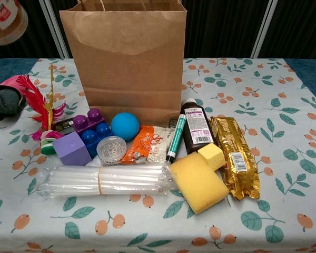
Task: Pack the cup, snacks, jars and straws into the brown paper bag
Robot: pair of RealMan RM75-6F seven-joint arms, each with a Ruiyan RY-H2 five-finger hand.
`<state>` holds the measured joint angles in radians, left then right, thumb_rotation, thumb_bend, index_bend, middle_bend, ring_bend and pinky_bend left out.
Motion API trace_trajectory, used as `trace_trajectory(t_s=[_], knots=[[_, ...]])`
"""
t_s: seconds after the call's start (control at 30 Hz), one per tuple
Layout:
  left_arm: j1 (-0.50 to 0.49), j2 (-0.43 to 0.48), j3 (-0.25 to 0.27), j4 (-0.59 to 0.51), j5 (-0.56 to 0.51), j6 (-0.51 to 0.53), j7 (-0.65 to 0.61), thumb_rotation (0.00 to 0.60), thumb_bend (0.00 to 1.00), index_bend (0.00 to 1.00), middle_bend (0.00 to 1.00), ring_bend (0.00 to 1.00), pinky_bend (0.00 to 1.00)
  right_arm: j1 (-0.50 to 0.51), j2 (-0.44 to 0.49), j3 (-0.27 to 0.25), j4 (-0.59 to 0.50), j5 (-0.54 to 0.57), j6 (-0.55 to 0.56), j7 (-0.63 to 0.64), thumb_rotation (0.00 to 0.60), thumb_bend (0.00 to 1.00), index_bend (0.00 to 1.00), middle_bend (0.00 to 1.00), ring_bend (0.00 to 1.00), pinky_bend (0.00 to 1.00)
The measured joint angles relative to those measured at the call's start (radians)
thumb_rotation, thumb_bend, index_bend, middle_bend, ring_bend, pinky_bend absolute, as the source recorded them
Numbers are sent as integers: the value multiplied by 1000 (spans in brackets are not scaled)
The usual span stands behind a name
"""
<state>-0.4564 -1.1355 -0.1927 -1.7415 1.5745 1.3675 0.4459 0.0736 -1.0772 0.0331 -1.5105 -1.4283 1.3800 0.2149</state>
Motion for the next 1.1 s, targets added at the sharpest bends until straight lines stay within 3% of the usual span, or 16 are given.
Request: trace_trajectory(t_s=[0.3,0.5,0.83,1.1], knots=[[-91,30,-118,-18,-4,11,62,600,211,465,486,425,498,-4,1,2,16,-5,-6,42,600,5,334,253,128,234],[-172,-22,-168,-7,-5,1,78,600,211,465,486,426,497,-4,-11,2,27,-6,-14,52,600,6,336,253,128,234],[-315,-162,-214,103,-17,-43,31,600,211,465,486,426,497,-2,-13,11,32,3,-22,68,600,6,342,253,128,234],[-387,-254,-206,159,-30,-77,-14,600,211,465,486,426,497,3,-15,18,40,13,-37,82,600,7,343,253,127,234]])
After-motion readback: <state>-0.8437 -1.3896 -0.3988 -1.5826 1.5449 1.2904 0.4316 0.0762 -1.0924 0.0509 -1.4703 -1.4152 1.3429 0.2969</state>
